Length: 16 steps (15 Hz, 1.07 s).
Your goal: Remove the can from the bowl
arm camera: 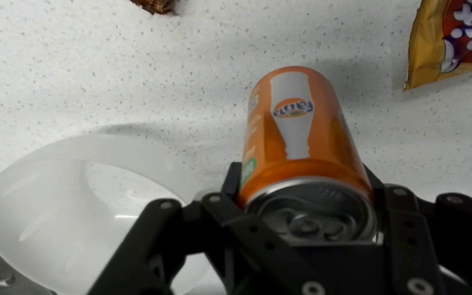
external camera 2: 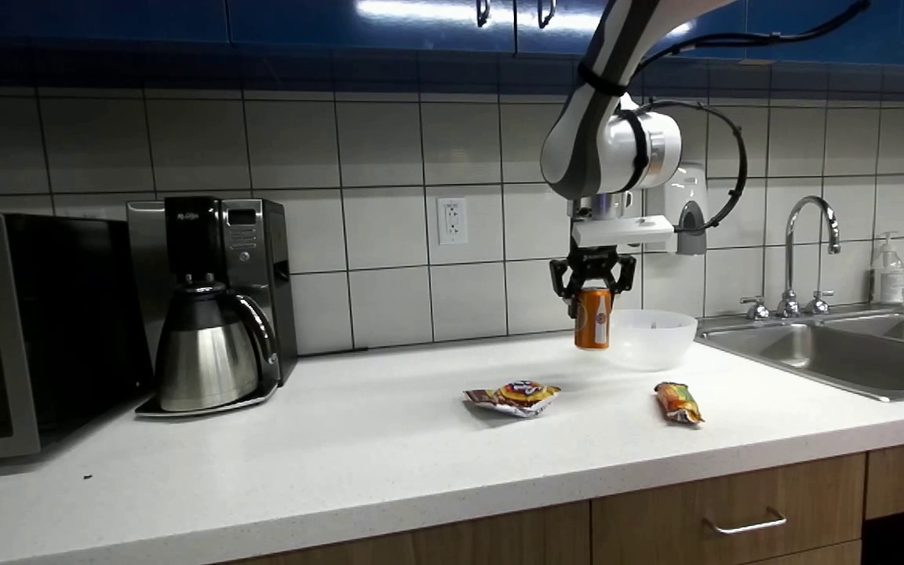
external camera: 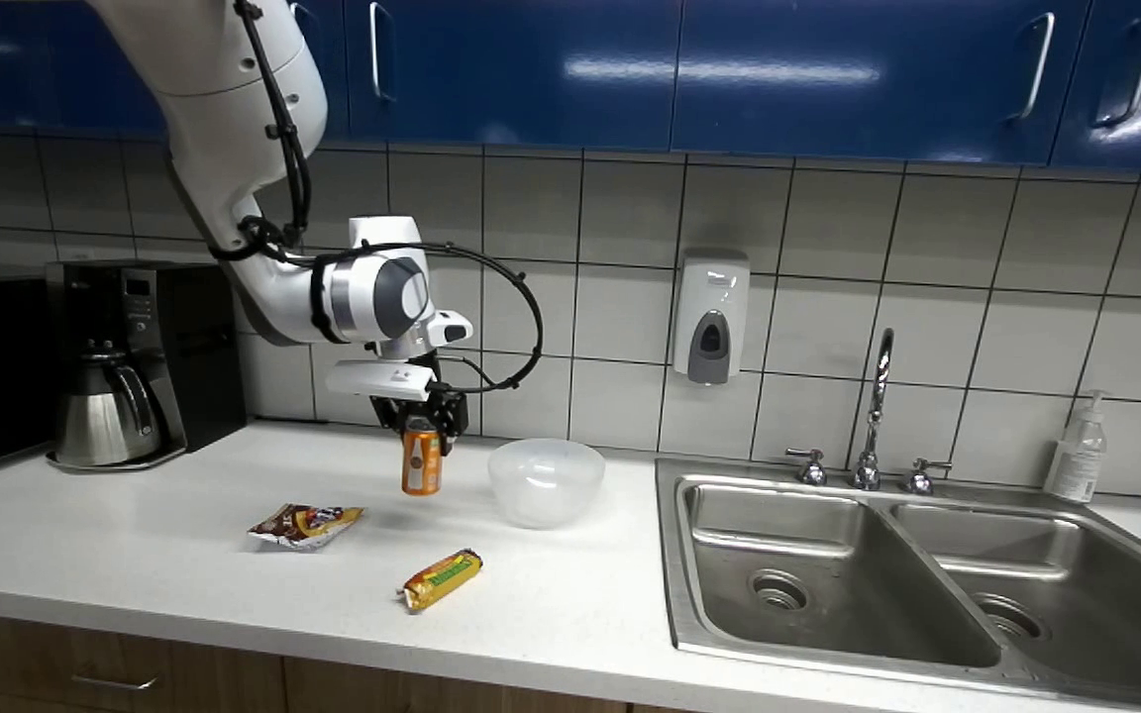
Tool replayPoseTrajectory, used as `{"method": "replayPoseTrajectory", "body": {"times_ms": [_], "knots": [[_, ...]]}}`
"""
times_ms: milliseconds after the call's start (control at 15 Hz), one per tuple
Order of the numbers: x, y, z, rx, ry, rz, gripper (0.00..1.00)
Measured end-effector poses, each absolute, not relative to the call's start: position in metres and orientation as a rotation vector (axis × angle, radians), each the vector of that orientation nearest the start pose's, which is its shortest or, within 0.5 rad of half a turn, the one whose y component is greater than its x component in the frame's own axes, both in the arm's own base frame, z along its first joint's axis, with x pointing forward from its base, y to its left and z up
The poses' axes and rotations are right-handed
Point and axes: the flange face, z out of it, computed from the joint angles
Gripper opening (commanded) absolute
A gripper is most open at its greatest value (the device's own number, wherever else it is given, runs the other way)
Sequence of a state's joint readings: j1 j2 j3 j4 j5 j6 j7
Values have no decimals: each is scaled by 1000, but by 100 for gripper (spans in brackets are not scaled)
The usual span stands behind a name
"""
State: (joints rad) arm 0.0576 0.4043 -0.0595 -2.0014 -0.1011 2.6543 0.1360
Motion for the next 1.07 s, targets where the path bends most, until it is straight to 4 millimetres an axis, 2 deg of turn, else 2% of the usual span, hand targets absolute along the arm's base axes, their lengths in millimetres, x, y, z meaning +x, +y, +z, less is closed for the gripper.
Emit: {"method": "replayPoseTrajectory", "body": {"times_ms": [1067], "knots": [[590, 19, 232, -3195, -70, -326, 38]]}}
